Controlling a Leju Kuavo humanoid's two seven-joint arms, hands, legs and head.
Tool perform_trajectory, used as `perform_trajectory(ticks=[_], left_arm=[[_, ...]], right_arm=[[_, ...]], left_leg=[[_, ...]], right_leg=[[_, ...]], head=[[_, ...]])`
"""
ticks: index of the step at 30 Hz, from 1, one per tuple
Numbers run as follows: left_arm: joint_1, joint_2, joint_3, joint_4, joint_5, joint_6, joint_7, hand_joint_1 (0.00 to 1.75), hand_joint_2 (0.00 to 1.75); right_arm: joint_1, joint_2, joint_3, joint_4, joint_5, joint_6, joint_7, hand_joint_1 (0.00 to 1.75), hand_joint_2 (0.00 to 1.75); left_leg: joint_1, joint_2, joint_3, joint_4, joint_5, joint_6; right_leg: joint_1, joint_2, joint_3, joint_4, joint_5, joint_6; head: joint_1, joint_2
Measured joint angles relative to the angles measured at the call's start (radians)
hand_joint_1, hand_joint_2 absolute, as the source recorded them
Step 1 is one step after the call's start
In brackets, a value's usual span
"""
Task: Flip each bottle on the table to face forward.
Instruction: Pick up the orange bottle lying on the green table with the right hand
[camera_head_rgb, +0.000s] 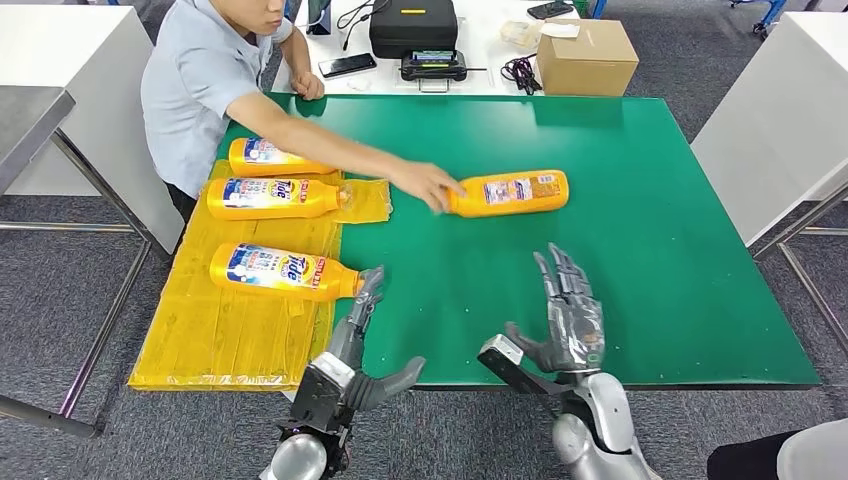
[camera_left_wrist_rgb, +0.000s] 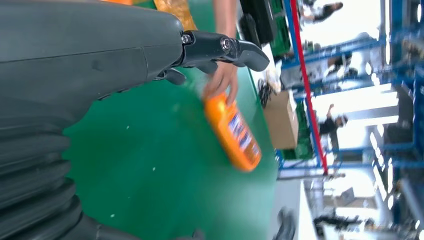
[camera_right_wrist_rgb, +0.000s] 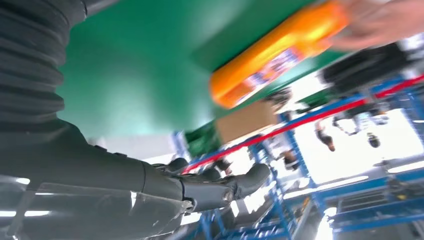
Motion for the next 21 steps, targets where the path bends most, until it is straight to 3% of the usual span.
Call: perform_trajectory(ticks=[1,5,11,16,21], left_arm=[[0.004,-0.002,0.0,-0.006,0.016,0.009,-0.002,0.0,1.75],[0.014,-0.01,0.0,-0.023,0.062,0.044,-0.002,0.0,1.75],[0.016,-0.016,0.0,-0.028,0.081,0.065,-0.002,0.0,1.75],[0.016,-0.017,0.0,-0.034,0.106,0.069,-0.006,0.0,1.75],[0.016,-0.016,-0.007,-0.047,0.073,0.086,-0.007,0.0,1.75]], right_arm=[[0.002,-0.012,0.002,0.002,0.031,-0.009,0.022,0.0,1.75],[-0.001,-0.047,0.012,0.019,0.134,-0.023,0.102,0.0,1.75],[-0.016,-0.075,0.027,0.049,0.156,-0.014,0.134,0.0,1.75],[-0.049,-0.092,0.037,0.092,0.117,0.044,0.153,0.0,1.75],[-0.09,-0.103,0.036,0.154,-0.014,0.155,0.139,0.0,1.75]], left_leg=[[0.0,0.0,0.0,0.0,0.0,0.0],[0.0,0.001,0.001,0.0,0.0,0.0],[0.0,0.001,0.0,0.0,0.001,0.0],[0.0,0.0,0.0,0.0,0.001,0.0],[0.0,0.0,0.0,0.0,0.001,0.0]], right_leg=[[0.0,0.0,0.0,0.0,0.0,0.0],[0.0,0.0,0.0,0.0,0.0,0.0],[0.0,0.0,0.0,0.0,0.0,0.0],[0.0,0.0,0.0,0.0,0.0,0.0],[0.0,0.0,0.0,0.0,0.001,0.0]], head=[[0.0,0.0],[0.0,0.0],[0.0,0.0],[0.0,0.0],[0.0,0.0]])
